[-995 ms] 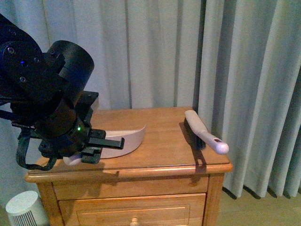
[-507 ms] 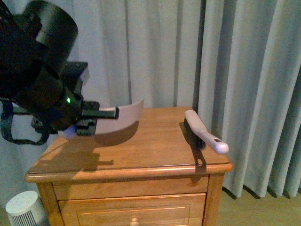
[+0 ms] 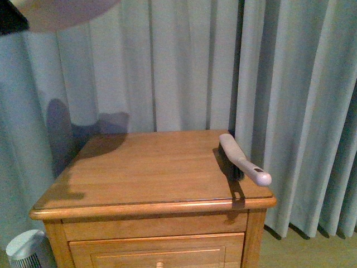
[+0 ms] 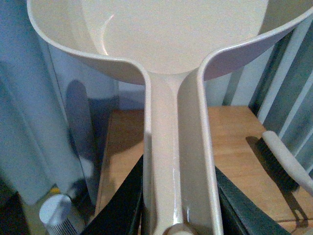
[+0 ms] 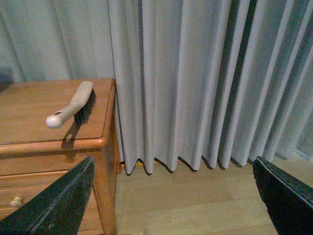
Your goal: Clean up trash
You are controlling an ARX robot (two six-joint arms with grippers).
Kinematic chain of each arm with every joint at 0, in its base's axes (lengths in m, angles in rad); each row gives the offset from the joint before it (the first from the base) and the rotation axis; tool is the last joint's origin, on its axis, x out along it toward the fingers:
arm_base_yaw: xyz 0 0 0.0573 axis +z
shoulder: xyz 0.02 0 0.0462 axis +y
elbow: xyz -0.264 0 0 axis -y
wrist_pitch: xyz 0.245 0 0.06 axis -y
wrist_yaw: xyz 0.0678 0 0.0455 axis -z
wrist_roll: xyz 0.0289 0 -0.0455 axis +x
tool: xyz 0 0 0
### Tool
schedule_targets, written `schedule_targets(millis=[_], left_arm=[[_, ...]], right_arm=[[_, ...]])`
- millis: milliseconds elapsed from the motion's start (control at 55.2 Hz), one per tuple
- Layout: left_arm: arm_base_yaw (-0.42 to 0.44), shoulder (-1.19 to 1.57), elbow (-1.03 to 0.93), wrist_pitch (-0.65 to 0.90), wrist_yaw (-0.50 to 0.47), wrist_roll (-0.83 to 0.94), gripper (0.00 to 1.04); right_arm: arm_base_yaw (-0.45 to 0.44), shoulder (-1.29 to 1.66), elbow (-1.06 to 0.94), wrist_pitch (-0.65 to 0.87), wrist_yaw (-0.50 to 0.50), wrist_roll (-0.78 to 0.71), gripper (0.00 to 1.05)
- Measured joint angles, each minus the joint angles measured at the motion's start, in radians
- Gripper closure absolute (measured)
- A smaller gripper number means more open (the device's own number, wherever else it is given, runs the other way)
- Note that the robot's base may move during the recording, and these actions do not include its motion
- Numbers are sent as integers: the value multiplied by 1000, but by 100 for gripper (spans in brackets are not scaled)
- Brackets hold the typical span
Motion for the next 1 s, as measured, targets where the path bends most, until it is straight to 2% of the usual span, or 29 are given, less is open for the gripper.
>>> schedule_targets(millis=[199, 579, 851, 869, 959, 995], left_arm=[[75, -294, -197, -16, 64, 9, 77], [230, -786, -384, -358, 211, -52, 77], [299, -842, -442, -389, 294, -108, 77], [301, -842, -445, -389, 295, -112, 77], [303, -842, -447, -389, 294, -121, 77], [303, -845, -447, -389, 294, -126, 77]], right_arm=[[0, 0, 0, 0, 0, 0, 7], [0, 0, 0, 0, 0, 0, 7], [0, 0, 0, 0, 0, 0, 7], [6, 5, 1, -6, 14, -5, 7], [106, 110, 52, -109, 275, -27, 7], [142, 165, 73, -112, 318, -26, 7]])
